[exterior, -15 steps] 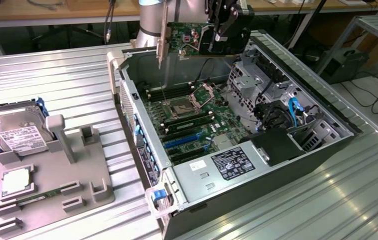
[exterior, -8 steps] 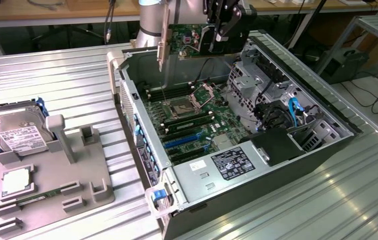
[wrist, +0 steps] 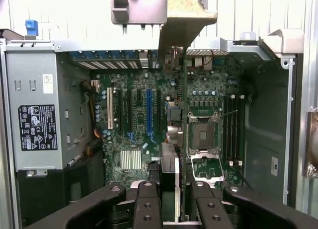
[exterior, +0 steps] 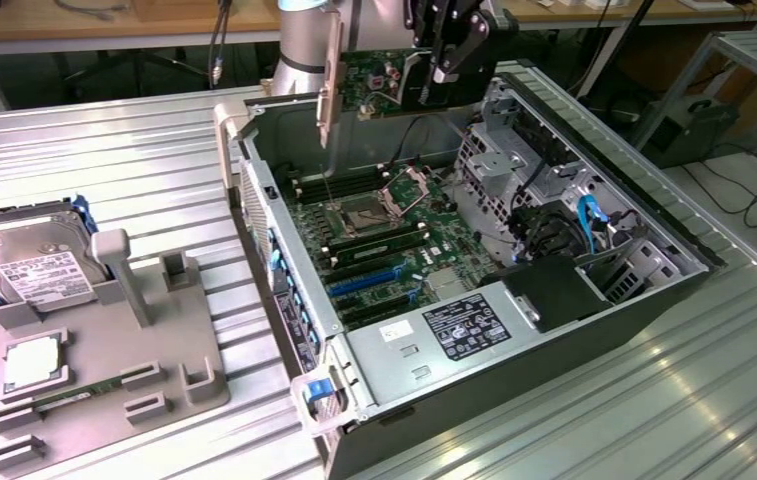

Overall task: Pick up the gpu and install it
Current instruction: 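Insert the gpu into the slot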

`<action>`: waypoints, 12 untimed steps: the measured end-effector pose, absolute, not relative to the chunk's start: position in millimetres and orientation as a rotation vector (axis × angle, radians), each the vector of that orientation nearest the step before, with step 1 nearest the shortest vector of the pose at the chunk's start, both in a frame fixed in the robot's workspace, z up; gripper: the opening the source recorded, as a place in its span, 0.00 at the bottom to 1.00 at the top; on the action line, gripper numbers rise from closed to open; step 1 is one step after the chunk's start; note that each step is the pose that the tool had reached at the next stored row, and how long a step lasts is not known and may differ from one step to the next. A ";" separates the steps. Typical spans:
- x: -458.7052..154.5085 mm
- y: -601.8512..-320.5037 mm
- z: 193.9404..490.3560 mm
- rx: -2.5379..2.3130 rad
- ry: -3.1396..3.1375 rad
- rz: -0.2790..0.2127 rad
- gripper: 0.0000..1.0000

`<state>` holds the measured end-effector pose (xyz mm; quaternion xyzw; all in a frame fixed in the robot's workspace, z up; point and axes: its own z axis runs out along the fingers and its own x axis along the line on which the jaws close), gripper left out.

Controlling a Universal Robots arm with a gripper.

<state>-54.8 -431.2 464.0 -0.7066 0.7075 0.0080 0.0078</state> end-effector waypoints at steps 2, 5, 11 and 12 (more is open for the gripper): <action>-54.7 -431.2 463.9 -2.225 2.195 0.025 0.28; -54.8 -431.2 464.0 -2.258 2.162 0.026 0.28; -54.8 -431.2 464.0 -2.314 2.102 0.026 0.28; -54.8 -431.2 464.0 -2.323 2.093 0.026 0.28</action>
